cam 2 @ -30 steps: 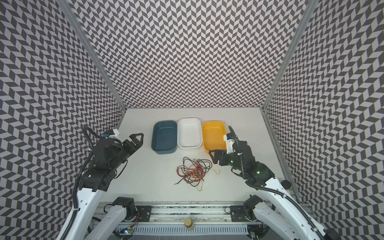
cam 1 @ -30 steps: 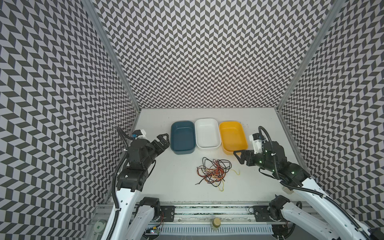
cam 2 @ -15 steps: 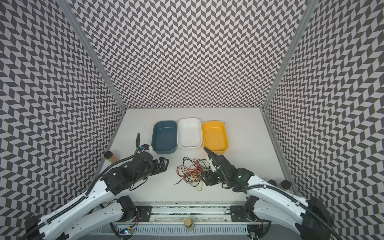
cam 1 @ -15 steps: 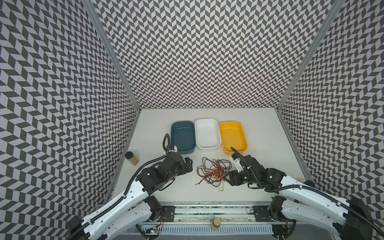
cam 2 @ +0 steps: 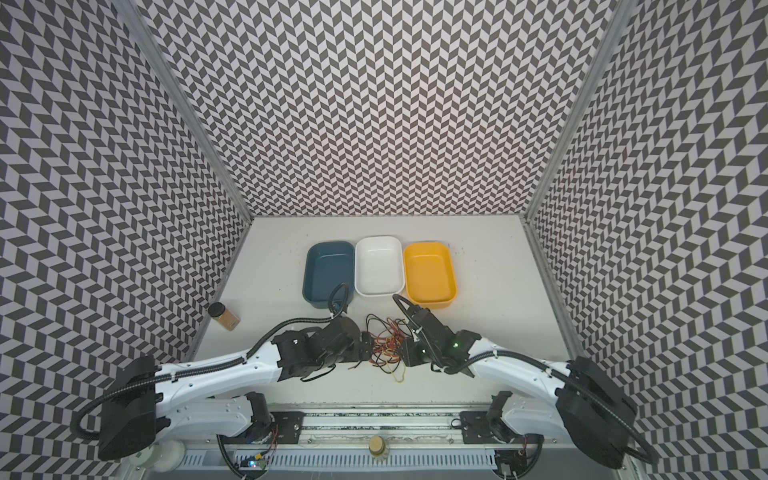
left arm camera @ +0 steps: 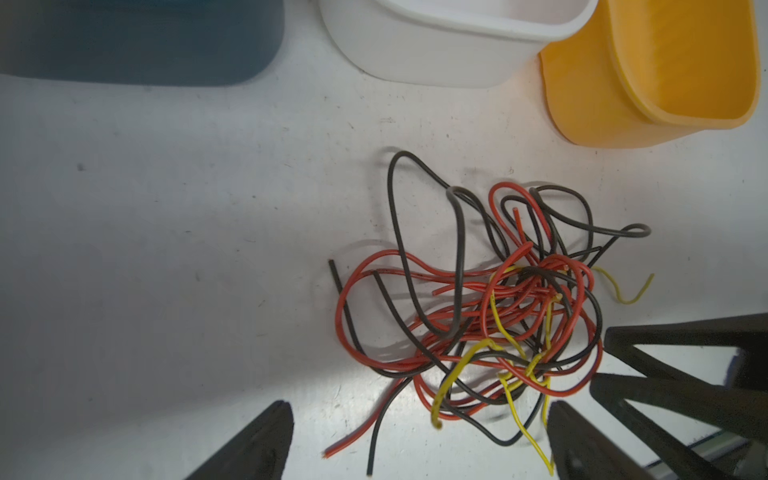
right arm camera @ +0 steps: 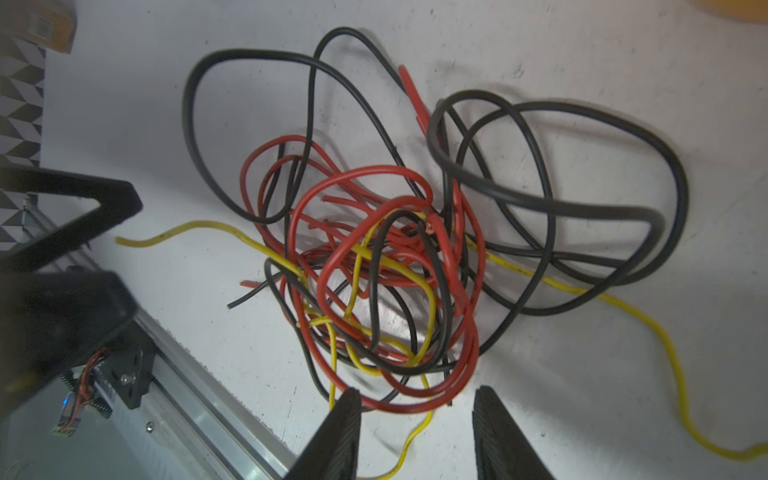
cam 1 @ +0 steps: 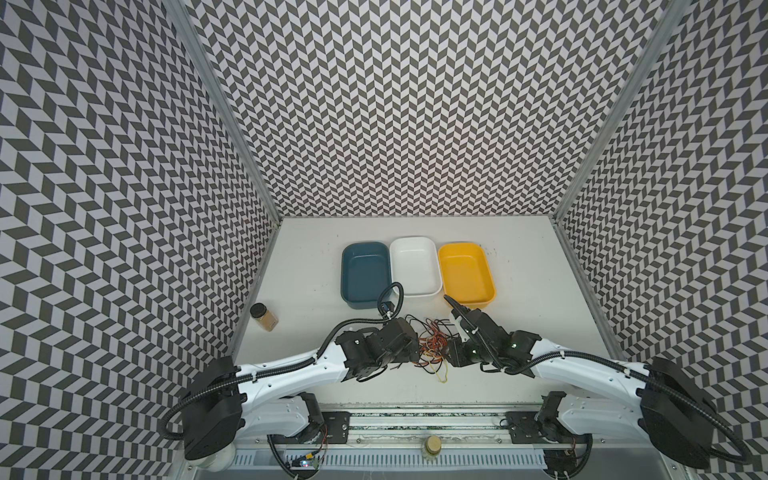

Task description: Untangle the cables

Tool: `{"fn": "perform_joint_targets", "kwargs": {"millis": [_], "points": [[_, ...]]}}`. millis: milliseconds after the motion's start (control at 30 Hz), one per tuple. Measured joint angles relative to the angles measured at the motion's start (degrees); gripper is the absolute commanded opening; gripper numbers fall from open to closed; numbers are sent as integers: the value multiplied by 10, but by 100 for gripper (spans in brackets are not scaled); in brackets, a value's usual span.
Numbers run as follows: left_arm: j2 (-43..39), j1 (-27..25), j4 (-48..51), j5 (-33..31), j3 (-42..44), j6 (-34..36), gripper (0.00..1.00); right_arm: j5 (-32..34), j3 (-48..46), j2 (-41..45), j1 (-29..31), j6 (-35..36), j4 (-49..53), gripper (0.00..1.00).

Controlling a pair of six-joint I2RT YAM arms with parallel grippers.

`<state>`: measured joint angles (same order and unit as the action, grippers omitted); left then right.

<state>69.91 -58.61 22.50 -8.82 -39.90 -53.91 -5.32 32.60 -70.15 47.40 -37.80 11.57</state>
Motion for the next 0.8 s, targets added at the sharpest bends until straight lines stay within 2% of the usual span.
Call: {"fn": "perform_joint_targets", "kwargs": {"millis": [100, 233, 367, 500, 800], "points": [[24, 0, -29, 14, 0, -4, 97, 10, 7, -22, 0, -2, -6, 44], [45, 0, -61, 29, 0, -11, 95, 21, 18, -49, -2, -2, -14, 36], [71, 0, -87, 41, 0, -16, 91, 26, 21, -67, -8, -3, -29, 35], [100, 0, -106, 55, 0, -21, 84, 22, 21, -81, -17, -1, -47, 35], [116, 0, -132, 66, 10, -28, 65, -16, 12, -78, -20, 27, -95, 21]]}}
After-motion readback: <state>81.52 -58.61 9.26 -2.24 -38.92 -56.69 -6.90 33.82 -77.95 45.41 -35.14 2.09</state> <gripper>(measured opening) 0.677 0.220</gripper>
